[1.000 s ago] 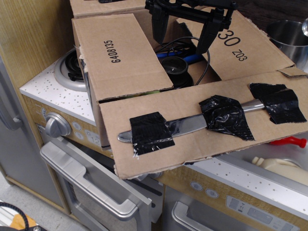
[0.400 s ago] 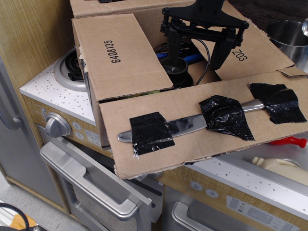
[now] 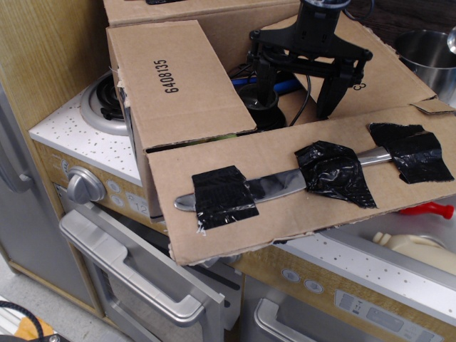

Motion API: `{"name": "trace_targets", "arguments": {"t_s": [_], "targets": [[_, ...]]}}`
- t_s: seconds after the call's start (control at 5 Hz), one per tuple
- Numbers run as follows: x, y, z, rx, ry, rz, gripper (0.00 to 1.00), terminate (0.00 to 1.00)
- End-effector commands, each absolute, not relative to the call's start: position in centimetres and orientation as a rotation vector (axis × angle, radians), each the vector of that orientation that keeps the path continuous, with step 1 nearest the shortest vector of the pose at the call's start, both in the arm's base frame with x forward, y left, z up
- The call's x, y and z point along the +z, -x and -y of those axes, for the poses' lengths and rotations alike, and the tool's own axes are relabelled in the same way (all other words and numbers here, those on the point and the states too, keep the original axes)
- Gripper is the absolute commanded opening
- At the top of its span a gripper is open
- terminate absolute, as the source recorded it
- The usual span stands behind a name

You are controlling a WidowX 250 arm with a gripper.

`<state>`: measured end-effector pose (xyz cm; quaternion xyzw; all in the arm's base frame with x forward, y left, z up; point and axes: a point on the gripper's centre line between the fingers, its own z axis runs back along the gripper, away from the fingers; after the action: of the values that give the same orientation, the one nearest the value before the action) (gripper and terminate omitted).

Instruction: Open large4fbox flaps

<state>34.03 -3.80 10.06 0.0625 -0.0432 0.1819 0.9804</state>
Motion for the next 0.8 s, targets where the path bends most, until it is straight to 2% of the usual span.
{"name": "trace_targets", "arguments": {"t_s": [0.0,0.2,0.6], "targets": [[9.7,-34.1,3.4,0.343,-0.198,0.015,1.00,0.00],[8.8,-34.1,3.4,0.325,-0.255,-0.036,1.00,0.00],[10.5,-33.2,3.5,0.226,-0.469,-0.147,1.00,0.00]]}}
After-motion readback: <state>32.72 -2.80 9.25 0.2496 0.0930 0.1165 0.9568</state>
